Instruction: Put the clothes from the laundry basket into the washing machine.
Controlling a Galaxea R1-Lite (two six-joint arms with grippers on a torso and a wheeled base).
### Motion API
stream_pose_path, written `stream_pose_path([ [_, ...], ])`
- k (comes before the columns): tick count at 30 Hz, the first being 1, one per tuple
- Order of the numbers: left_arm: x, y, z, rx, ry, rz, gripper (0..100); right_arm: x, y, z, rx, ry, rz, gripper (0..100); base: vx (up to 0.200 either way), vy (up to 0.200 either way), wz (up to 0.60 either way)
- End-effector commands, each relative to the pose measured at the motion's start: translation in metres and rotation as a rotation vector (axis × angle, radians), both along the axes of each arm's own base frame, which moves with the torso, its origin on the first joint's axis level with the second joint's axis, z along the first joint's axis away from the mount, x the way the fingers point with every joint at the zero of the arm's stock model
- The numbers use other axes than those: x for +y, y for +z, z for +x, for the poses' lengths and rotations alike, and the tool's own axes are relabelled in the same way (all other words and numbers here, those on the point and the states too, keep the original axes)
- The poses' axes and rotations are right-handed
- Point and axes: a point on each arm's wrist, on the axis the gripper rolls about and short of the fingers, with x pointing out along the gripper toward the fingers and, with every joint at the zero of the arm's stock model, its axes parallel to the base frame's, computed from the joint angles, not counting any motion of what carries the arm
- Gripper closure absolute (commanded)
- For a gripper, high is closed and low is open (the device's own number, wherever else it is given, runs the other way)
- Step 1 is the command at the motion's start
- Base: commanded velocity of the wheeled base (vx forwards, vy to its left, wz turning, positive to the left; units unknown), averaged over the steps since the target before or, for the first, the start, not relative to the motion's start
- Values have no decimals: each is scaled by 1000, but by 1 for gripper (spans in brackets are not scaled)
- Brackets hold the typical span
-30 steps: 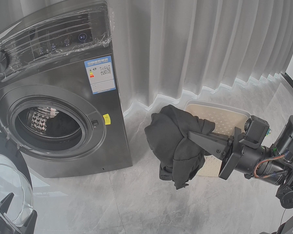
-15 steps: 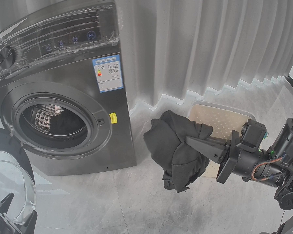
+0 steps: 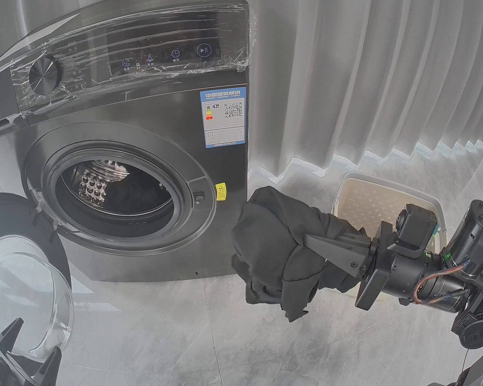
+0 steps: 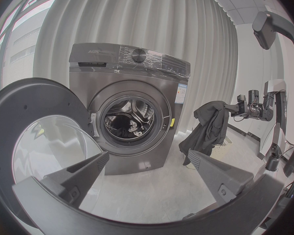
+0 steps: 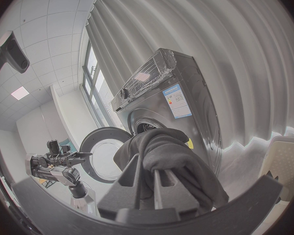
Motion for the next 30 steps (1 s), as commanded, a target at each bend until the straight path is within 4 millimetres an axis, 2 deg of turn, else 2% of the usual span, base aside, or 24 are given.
stream_pose_path([
  [1, 0, -5, 1, 19, 0, 2, 0, 0, 0, 0, -2, -1, 2, 100, 0, 0, 600],
  [5, 0, -5, 1, 17, 0, 2, 0, 0, 2, 0, -5, 2, 6, 100, 0, 0, 600],
  [26, 0, -5, 1, 17, 0, 0, 0, 3, 2, -4, -2, 18, 12, 100, 0, 0, 0],
  [30, 0, -5, 1, 17, 0, 0, 0, 3, 5, -2, -8, 16, 19, 100, 0, 0, 600],
])
